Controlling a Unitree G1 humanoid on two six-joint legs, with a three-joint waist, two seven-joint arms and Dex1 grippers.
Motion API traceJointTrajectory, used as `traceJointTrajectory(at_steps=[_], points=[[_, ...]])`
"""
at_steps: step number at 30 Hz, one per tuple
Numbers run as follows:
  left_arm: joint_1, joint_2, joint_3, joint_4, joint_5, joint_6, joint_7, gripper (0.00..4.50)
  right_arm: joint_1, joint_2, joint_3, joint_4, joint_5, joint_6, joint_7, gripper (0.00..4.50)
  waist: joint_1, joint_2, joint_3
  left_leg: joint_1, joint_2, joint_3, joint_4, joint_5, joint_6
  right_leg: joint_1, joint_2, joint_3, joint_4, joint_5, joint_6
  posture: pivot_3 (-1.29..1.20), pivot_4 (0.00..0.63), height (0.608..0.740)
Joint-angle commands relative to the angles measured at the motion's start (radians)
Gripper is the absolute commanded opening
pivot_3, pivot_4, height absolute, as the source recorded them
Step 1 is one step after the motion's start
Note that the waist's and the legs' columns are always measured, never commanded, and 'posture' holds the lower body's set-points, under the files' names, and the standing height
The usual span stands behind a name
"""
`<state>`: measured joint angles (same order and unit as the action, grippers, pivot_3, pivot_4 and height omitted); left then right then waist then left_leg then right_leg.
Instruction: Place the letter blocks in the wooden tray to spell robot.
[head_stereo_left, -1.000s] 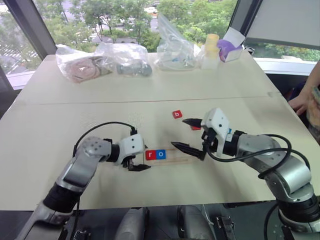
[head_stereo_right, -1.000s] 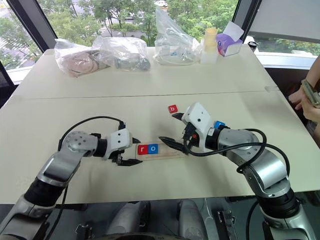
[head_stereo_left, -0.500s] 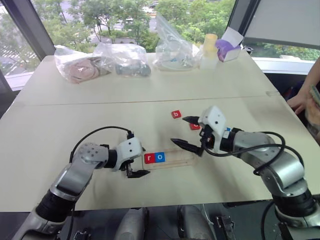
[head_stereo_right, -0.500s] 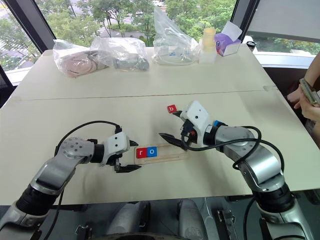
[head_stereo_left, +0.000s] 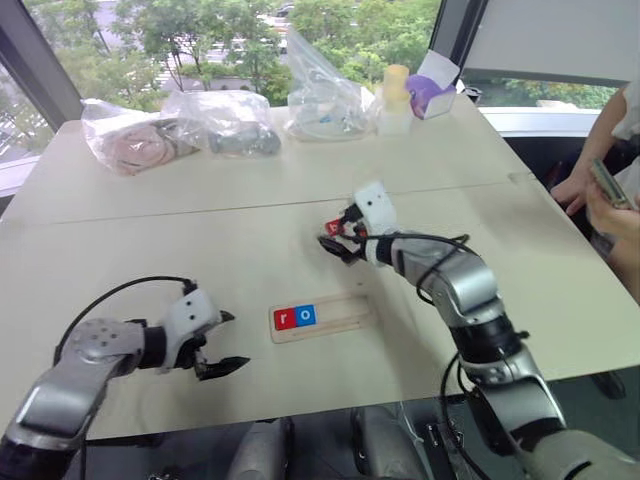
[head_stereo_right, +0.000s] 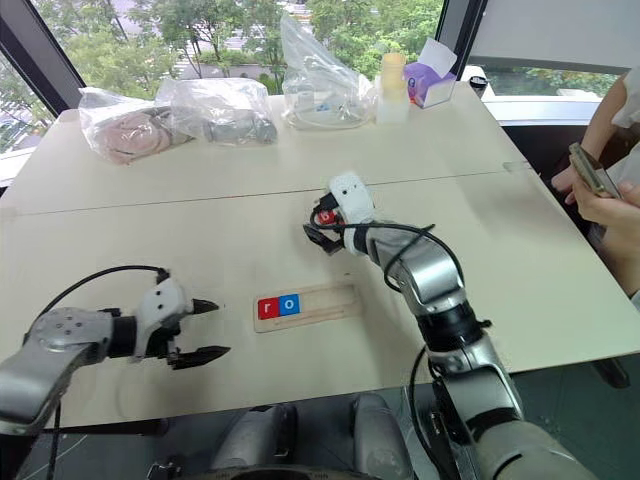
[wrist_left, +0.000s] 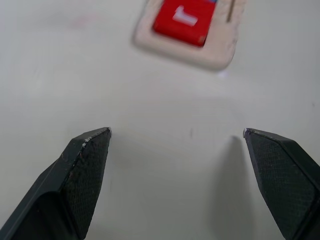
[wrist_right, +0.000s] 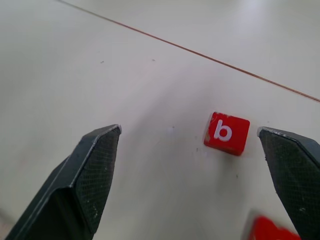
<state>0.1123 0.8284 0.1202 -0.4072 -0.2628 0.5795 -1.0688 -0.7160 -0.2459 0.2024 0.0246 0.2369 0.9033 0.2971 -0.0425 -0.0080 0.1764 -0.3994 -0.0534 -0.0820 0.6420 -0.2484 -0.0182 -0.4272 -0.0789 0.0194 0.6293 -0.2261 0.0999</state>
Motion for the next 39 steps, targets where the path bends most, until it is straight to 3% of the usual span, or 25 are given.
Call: traceJointTrajectory(at_steps=[1,8,13,25,31,39], points=[[0.011,-0.002,0.090,-0.001,-0.064,-0.011,0.014,4.42,-0.070,0.056,-0.026,0.102,-0.033,-0.030,-0.038,4.50,0.005,0.000,0.000,0.000,-0.001,0.000,0.000,0.000,0.000,0.000,-0.001,0.000,0.000,0.000,0.000,0.00,0.150,0.740],[-0.017,-0.062,0.215,-0.068,-0.269,0.030,0.033,4.42,-0.164,0.158,-0.058,0.359,-0.096,-0.076,-0.133,4.50,0.002,0.000,0.000,-0.001,-0.002,0.000,0.000,0.000,-0.001,0.000,-0.003,0.000,0.000,0.001,0.002,0.00,0.150,0.740],[-0.016,-0.061,0.238,-0.107,-0.353,0.069,0.069,4.42,-0.160,0.179,-0.068,0.393,-0.119,-0.101,-0.146,4.50,-0.001,0.000,0.000,-0.001,-0.002,0.000,-0.001,0.001,-0.001,-0.001,-0.002,0.000,0.000,0.001,0.002,0.00,0.150,0.740],[-0.046,-0.062,0.193,-0.115,-0.374,0.063,0.144,4.42,-0.161,0.195,-0.079,0.373,-0.148,-0.139,-0.145,4.50,-0.001,0.000,0.001,-0.001,-0.002,0.000,-0.002,0.001,-0.001,-0.001,-0.001,0.000,0.000,0.001,0.002,0.00,0.150,0.740],[-0.071,-0.057,0.164,-0.092,-0.368,0.054,0.152,4.42,-0.154,0.220,-0.085,0.259,-0.128,-0.034,-0.136,4.50,-0.002,0.000,0.001,-0.001,-0.002,0.000,-0.002,0.001,-0.001,-0.001,-0.001,0.000,0.000,0.001,0.001,0.00,0.150,0.740],[-0.087,-0.060,0.126,-0.090,-0.352,0.040,0.168,4.42,-0.154,0.203,-0.094,0.355,-0.157,-0.087,-0.135,4.50,-0.002,0.000,0.001,-0.001,-0.002,0.000,-0.003,0.001,-0.002,-0.001,-0.001,0.000,-0.001,0.001,0.001,0.00,0.150,0.740]])
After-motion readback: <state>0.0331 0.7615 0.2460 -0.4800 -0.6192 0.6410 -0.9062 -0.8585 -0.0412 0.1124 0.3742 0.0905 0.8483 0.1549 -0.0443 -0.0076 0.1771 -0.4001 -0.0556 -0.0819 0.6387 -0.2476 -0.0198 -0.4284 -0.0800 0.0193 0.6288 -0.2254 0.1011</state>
